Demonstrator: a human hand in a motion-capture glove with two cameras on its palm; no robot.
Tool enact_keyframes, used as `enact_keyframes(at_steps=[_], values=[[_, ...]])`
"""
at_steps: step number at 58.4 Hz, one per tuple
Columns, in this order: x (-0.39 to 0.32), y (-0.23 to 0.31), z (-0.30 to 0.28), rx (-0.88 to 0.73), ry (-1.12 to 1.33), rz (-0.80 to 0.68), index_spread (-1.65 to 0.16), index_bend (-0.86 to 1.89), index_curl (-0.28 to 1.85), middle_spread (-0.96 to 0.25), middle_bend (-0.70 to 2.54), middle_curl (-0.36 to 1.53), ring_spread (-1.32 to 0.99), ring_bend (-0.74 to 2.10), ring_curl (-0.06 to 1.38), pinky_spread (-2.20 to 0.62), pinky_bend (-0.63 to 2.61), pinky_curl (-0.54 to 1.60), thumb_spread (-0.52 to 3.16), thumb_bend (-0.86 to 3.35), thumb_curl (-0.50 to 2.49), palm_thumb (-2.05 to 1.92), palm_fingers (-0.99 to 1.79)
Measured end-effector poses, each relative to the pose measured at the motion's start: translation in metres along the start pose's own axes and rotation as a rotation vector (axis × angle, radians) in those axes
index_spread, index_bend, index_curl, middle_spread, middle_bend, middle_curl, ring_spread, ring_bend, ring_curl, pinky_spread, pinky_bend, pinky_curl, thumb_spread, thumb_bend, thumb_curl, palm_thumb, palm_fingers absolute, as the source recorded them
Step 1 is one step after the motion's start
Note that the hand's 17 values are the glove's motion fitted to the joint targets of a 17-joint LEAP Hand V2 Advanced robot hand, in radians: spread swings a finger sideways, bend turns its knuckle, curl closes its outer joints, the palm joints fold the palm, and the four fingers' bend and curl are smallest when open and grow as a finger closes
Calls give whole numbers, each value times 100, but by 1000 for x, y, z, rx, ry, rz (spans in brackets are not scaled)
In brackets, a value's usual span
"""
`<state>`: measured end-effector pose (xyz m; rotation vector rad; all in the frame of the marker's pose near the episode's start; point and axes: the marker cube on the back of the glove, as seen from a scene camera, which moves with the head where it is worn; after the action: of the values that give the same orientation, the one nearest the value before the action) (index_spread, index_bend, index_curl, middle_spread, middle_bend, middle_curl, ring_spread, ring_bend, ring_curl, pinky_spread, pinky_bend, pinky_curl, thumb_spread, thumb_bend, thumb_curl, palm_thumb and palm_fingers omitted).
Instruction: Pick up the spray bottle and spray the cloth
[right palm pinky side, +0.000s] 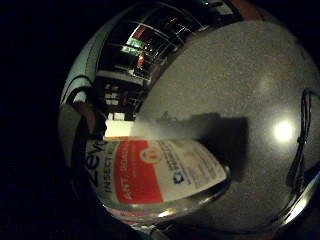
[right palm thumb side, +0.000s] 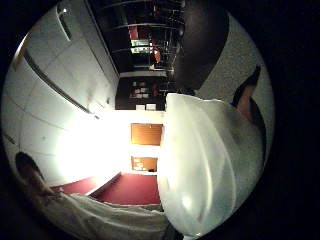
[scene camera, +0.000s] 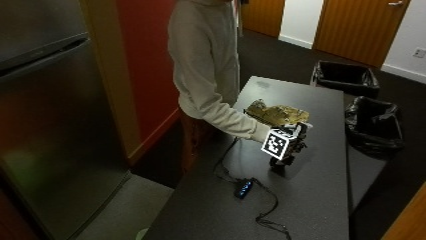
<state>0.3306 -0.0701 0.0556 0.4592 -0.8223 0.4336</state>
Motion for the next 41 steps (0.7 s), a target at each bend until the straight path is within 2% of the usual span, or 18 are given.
enact_keyframes(at_steps=[3,9,15,20,41], values=[[-24,-27,8,132,-107,-11,-20,26,48,-17,48,48,-20,53,42,-21,26,36,40,-3,63,99,137],[-49,-7,7,-87,-16,-71,-18,28,50,-17,52,50,-20,56,44,-20,27,37,35,-3,66,100,138],[-112,-3,1,-162,-77,-144,-18,29,52,-16,56,51,-20,58,44,-20,28,37,31,-3,68,100,138],[-128,-19,6,-95,190,-199,-17,30,53,-16,57,51,-21,59,45,-21,30,38,28,-3,70,99,138],[-214,25,31,-431,704,-320,-16,35,56,-15,59,51,-21,61,46,-22,33,38,20,-4,74,97,138]])
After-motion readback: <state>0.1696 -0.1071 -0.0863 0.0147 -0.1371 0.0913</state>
